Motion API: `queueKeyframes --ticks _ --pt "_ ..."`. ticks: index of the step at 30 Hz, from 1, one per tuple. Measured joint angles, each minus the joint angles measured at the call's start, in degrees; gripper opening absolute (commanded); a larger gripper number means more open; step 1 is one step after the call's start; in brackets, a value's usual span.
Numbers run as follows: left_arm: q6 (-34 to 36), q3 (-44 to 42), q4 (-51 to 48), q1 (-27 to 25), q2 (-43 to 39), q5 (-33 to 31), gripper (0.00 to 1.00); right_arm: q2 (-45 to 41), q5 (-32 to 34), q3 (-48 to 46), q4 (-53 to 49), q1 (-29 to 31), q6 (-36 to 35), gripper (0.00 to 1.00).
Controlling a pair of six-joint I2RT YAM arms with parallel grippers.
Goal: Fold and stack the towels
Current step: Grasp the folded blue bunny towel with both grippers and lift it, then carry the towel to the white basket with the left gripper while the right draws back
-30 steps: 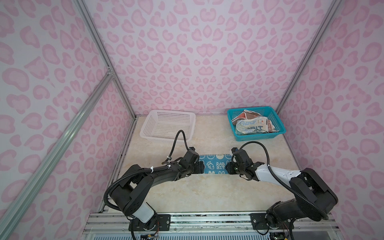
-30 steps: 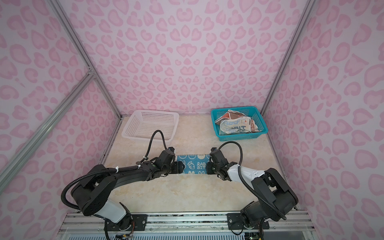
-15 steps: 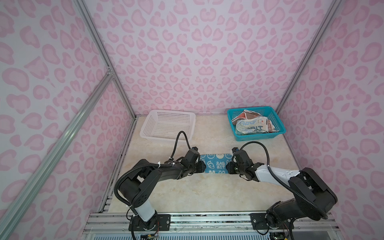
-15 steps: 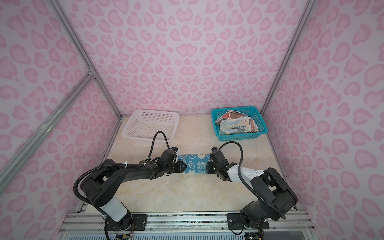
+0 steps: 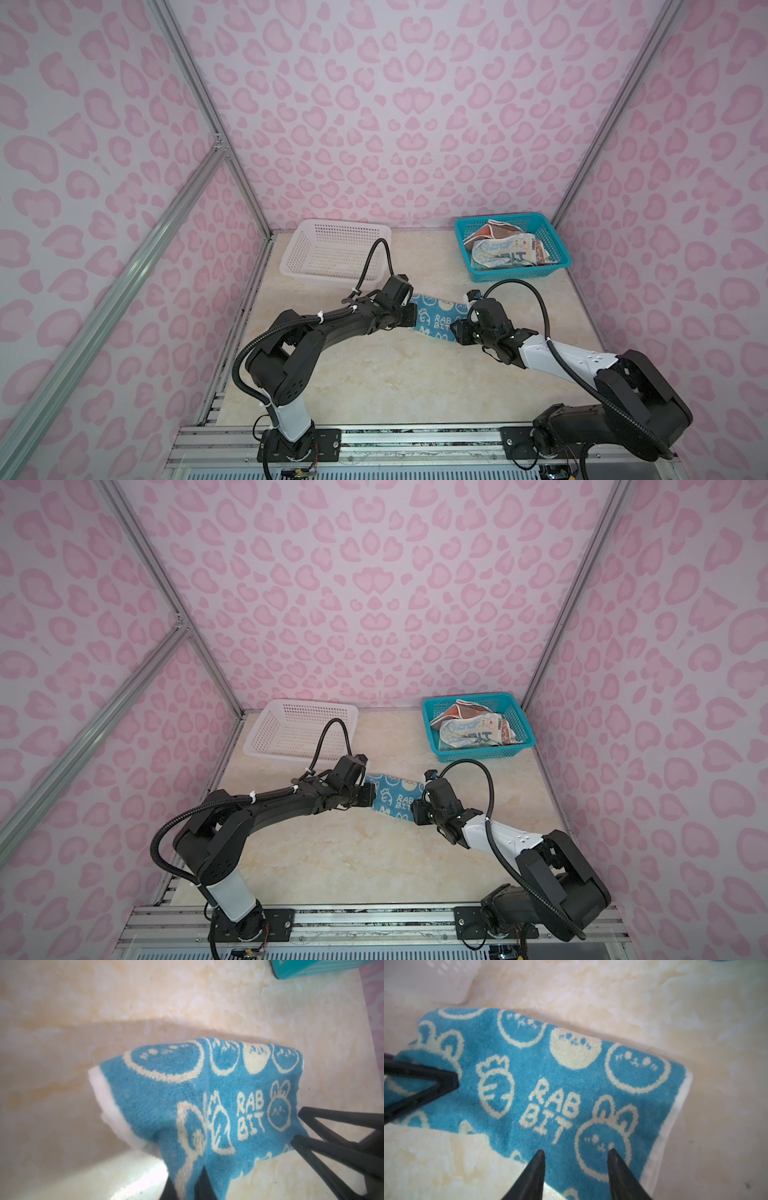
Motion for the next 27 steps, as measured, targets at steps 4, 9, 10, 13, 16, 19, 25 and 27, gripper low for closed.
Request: queueKeyframes --ticks 4,9,10,13,16,19,25,27 --pt "4.8 12.3 -9.6 3.3 3.7 -2.0 0.03 -4.1 1.2 -1.0 1.1 0.0 -2.4 0.51" --pt "10.0 26.6 -20.3 8.6 8.3 -3.2 0.03 -6.8 1.7 -4.1 3.1 0.0 -3.7 0.51" --pt "10.9 29.6 -22.5 9.7 9.4 -3.2 0.03 -6.8 1.9 -4.5 3.3 0.1 -3.8 0.51" --pt "13.1 36.6 -27.5 12.6 11.7 -3.0 0.03 -5.8 2.3 -5.1 4.2 0.5 -3.9 0.51" --pt "14.9 42.6 -31.2 15.7 13.6 -1.6 0.03 -4.1 2.3 -5.1 5.3 1.1 -4.3 0.51" --pt "16.5 46.5 -34.2 18.3 14.7 -1.0 0.03 -2.5 2.4 -5.1 5.4 1.5 -4.3 0.51" --pt "19.2 50.8 -39.1 24.0 16.1 0.2 0.03 -0.2 2.3 -4.5 6.6 1.8 -4.6 0.51" --pt "19.8 50.8 -40.2 26.1 16.2 0.1 0.03 0.7 2.1 -4.2 7.3 1.9 -4.9 0.51"
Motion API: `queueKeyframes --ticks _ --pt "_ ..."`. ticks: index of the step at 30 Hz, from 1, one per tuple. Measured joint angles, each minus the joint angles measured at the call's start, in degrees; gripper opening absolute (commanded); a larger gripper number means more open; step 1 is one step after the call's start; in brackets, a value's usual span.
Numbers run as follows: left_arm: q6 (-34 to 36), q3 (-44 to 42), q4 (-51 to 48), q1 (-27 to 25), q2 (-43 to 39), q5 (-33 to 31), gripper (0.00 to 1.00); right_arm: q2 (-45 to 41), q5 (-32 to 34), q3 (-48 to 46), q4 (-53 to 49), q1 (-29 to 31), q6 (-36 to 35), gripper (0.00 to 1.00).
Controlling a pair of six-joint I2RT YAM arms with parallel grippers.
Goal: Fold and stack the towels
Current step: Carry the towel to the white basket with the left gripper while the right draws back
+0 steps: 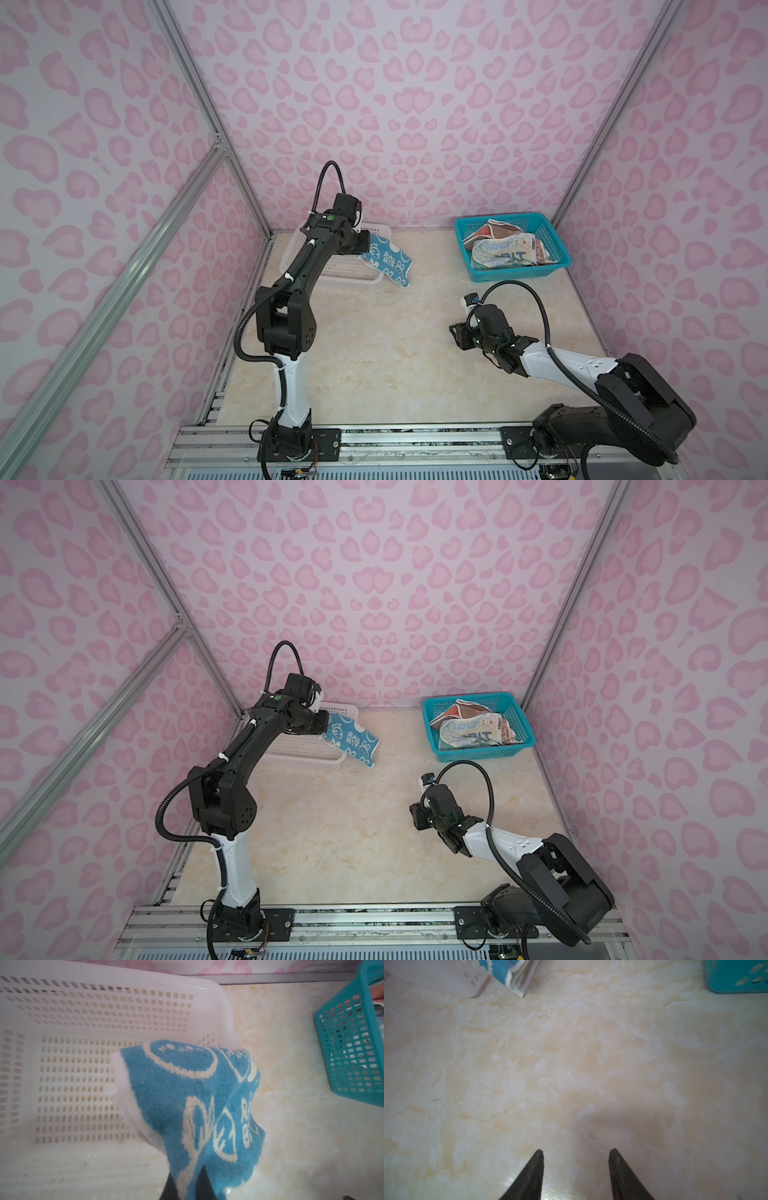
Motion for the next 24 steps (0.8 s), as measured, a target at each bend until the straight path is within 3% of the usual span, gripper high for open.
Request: queueKeyframes --ticks 7,22,23,24 --pt "2.9 0.6 -0.8 4.1 0.8 -2.6 0.03 2.6 -0.8 1.1 0.8 0.3 0.0 0.51" --pt "7.9 5.5 -1.6 5.6 11.1 -18.2 0.03 6.7 -1.4 4.5 0.9 0.9 -0.7 0.51" --pt "8.1 5.5 -1.3 5.6 11.8 -19.2 0.06 6.9 -1.4 4.8 0.9 0.9 -0.8 0.51" --pt "8.2 5.7 -1.0 5.6 12.7 -20.3 0.16 7.0 -1.6 5.0 0.7 0.9 -0.9 0.51"
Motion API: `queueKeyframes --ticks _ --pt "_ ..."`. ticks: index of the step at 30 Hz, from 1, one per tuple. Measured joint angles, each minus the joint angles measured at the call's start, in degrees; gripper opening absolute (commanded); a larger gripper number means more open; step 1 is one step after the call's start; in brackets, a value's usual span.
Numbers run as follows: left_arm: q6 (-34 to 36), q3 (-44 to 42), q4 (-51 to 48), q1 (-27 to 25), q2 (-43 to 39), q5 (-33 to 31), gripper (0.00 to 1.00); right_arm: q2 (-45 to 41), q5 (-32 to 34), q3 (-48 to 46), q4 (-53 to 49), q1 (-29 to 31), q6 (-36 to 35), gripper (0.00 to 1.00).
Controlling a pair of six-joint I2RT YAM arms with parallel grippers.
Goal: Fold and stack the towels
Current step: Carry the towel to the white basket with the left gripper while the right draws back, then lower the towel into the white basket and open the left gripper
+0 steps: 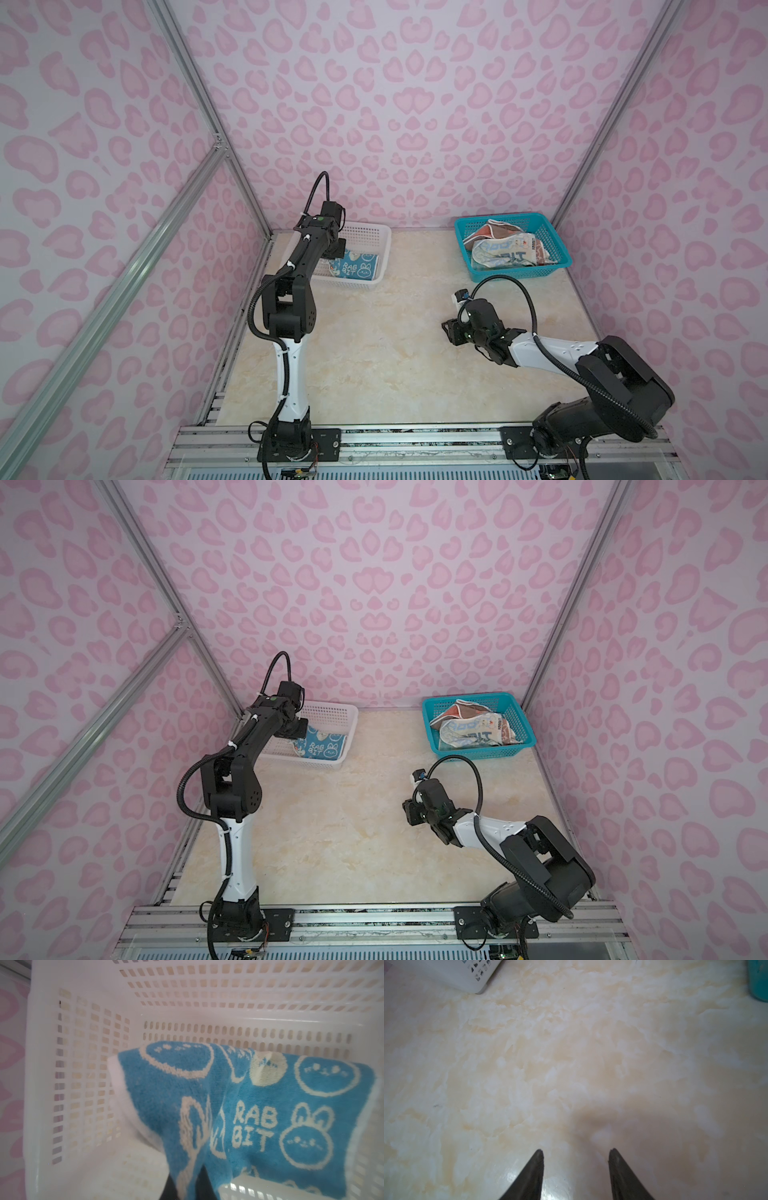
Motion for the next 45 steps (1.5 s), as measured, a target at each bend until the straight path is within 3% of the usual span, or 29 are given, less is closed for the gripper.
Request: queueKeyframes --ticks 1,3,4,5,15,26,36,41,45 --pt "0.4 0.2 0.5 0.0 0.9 -1.3 0.3 0.1 0.0 0.2 0.0 0.0 0.0 0.51" --pt "1.0 1.0 0.8 0.0 2.5 -3.4 0.66 0.5 -0.2 0.8 -0.3 0.1 -0.1 0.51" --pt "1.1 1.3 0.9 0.0 3.1 -4.7 0.9 0.6 -0.4 1.1 -0.4 0.1 -0.2 0.51" --pt "1.4 1.6 1.0 0.0 3.7 -5.9 0.98 0.8 -0.4 1.5 -0.5 0.1 -0.3 0.51" --pt "1.5 1.1 3.4 0.0 3.9 -12.1 0.98 1.2 -0.8 4.0 -1.6 0.5 -1.5 0.51" --pt "-4.2 -13.5 10.9 -1.3 -2.3 -3.8 0.98 1.5 -1.3 4.8 -2.2 0.6 -1.7 0.51" --pt "-8.7 -29.4 19.4 -4.7 -17.9 1.6 0.98 1.0 -1.4 5.3 -3.2 0.7 -2.5 0.51" --pt "-10.0 -31.7 21.7 -4.8 -30.5 1.3 0.98 0.5 -1.5 5.3 -3.6 1.0 -2.6 0.51" --pt "-10.5 -33.8 23.8 -5.7 -32.4 1.7 0.98 0.0 -1.4 6.0 -5.1 1.0 -3.0 0.51"
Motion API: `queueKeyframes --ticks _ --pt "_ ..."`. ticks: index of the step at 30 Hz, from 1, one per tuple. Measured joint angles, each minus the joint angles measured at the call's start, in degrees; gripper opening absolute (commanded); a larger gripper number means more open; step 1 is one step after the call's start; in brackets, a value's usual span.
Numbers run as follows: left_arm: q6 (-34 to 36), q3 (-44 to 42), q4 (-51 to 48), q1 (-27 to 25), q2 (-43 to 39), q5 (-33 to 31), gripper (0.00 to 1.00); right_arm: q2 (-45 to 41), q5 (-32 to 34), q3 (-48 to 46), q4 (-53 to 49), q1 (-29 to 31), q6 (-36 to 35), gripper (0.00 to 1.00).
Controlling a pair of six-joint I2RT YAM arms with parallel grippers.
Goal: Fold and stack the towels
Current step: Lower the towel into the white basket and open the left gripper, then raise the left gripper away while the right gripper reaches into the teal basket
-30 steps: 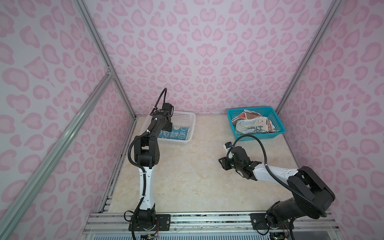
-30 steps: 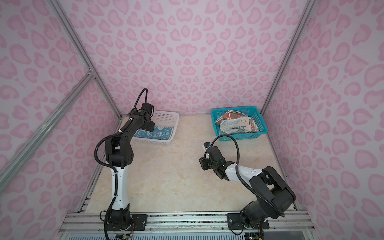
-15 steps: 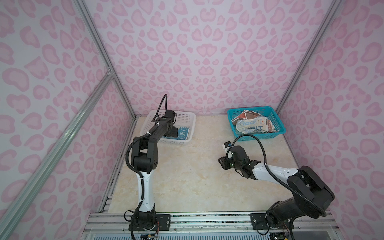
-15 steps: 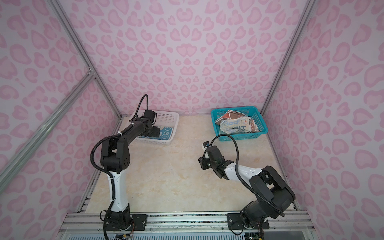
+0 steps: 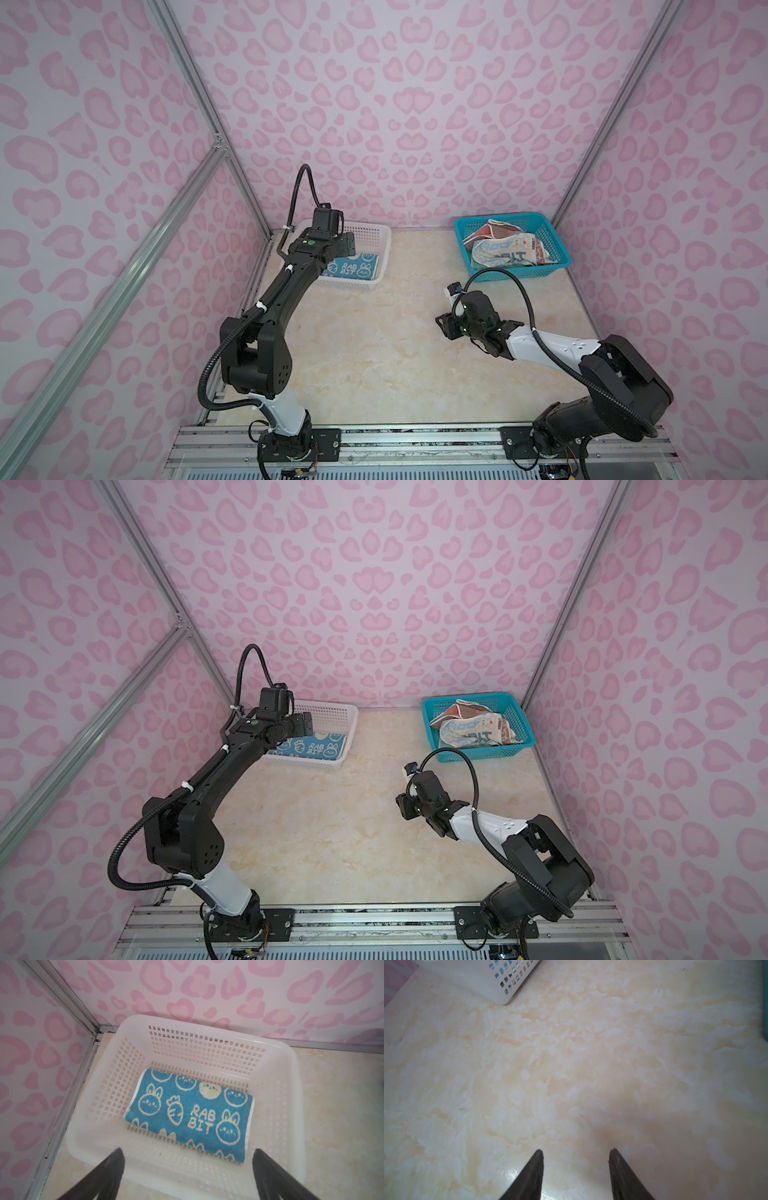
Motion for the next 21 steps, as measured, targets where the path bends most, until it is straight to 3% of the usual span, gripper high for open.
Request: queueKeyframes --ticks 9,15,21 --pt "-0.6 -15.4 6.2 -7.0 -9.8 5.5 0.98 0.1 4.6 6.9 -7.2 -0.1 -3.1 0.52" --pt "-1.7 -25.7 15.8 -15.2 -14.6 12.5 0.98 0.5 11.8 13.5 -13.4 -1.5 -5.2 0.53" --pt "-4.7 -31.3 25.3 -22.7 -14.2 11.4 0.98 0.5 15.2 18.6 -15.3 -6.9 -5.9 0.53"
